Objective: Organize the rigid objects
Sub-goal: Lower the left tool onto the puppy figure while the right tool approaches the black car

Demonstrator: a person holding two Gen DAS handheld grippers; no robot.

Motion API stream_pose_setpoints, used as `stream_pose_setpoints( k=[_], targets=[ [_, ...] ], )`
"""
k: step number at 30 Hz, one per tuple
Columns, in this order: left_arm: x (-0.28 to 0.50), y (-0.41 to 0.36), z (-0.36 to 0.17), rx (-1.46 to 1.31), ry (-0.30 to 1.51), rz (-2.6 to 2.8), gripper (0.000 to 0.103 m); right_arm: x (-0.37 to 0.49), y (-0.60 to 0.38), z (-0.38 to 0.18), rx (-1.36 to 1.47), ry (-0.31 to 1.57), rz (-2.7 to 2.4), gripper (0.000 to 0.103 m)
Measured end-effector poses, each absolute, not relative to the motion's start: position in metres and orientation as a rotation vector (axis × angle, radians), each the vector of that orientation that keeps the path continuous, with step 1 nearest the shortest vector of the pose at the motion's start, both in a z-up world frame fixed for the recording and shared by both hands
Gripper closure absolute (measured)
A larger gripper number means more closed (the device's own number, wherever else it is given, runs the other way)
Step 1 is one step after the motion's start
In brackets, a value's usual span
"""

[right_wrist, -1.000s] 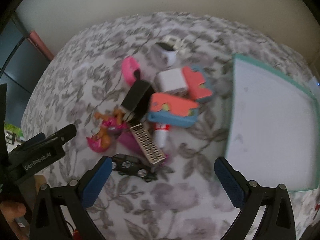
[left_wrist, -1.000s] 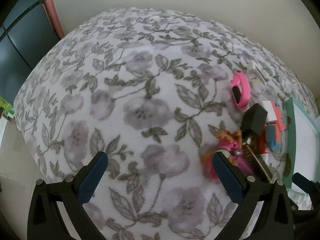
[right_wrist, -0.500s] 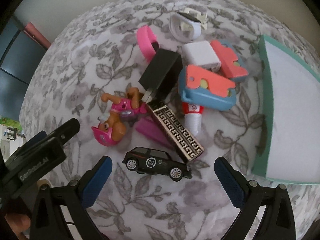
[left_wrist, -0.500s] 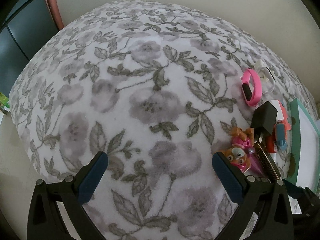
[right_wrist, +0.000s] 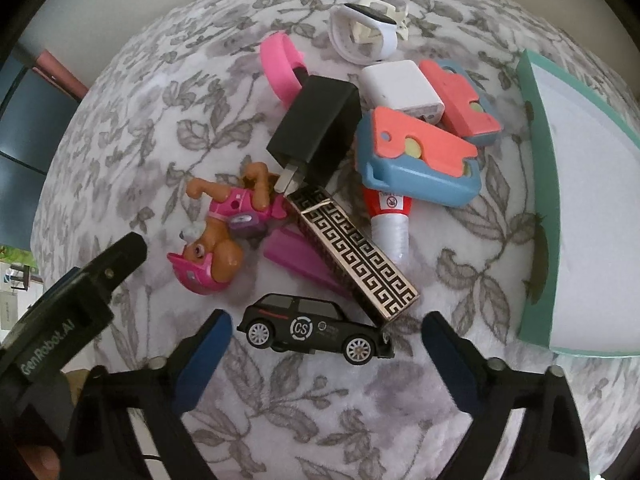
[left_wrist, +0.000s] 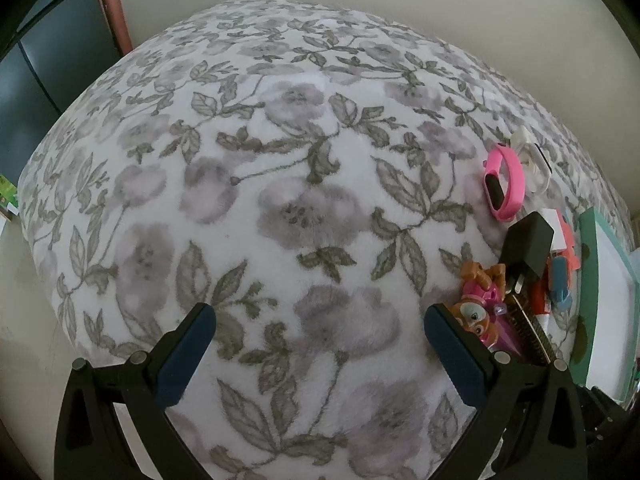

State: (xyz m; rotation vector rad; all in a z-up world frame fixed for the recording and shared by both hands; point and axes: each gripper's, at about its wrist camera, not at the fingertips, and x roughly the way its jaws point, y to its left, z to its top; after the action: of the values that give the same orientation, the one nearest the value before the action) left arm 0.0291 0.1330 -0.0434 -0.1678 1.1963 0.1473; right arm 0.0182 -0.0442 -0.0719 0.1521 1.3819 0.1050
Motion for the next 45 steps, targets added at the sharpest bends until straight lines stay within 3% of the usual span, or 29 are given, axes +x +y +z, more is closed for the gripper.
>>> stream_pose_setpoints(
  k=[5,10,33,42,44,45],
  targets=[
    [0.03,0.127,-0.042,-0.176,1.193,0.116,0.0,0.015,-0.05,-0.071,0.195,1.386,0.118,0.022],
    [0.03,0.119,-0.042,-0.181,1.194,0.088,0.0,0.014,-0.057,-0.074,0.235,1.401,0.113,0.024],
    [0.041,0.065,-0.058,-0.087,1.235,-0.022,0.001,0.002,-0.119,-0.071,0.279,1.417,0.056,0.025],
    [0.047,0.046,-0.063,-0.039,1.23,-0.063,0.023,0.001,-0.14,-0.077,0.332,1.423,0.058,0.025],
    [0.048,0.043,-0.062,-0.051,1.225,-0.097,0.045,0.0,-0.141,-0.076,0.333,1.423,0.057,0.025],
    [0.048,0.042,-0.062,-0.057,1.222,-0.115,0.047,0.001,-0.14,-0.077,0.334,1.423,0.056,0.025]
  ],
)
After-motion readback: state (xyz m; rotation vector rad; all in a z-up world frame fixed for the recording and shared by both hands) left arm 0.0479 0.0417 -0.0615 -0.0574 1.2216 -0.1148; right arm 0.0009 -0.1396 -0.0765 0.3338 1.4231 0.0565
